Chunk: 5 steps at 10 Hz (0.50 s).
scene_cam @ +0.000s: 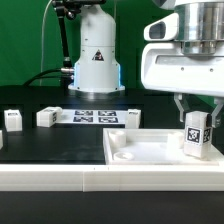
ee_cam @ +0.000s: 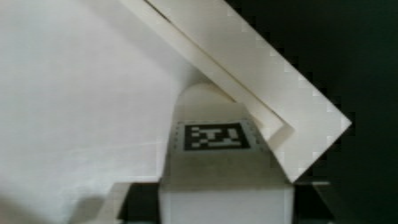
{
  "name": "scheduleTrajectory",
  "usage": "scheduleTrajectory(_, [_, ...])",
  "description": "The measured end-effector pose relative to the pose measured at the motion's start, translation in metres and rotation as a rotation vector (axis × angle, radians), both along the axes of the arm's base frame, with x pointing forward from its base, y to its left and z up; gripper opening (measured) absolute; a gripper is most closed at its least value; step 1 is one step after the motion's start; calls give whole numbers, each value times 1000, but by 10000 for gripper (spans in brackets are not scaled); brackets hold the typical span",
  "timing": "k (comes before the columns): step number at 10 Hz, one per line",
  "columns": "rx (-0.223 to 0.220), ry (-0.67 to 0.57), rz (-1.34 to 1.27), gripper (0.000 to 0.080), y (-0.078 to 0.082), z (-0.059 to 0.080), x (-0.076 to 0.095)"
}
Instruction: Assemble one leg
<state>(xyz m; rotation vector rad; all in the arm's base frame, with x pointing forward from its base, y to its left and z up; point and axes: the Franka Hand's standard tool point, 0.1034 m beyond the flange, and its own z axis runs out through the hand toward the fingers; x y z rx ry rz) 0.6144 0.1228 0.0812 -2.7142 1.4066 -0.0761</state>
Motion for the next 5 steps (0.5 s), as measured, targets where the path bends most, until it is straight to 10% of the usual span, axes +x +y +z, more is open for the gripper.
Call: scheduleTrajectory(5, [-25,19,304,644,3,1,-1])
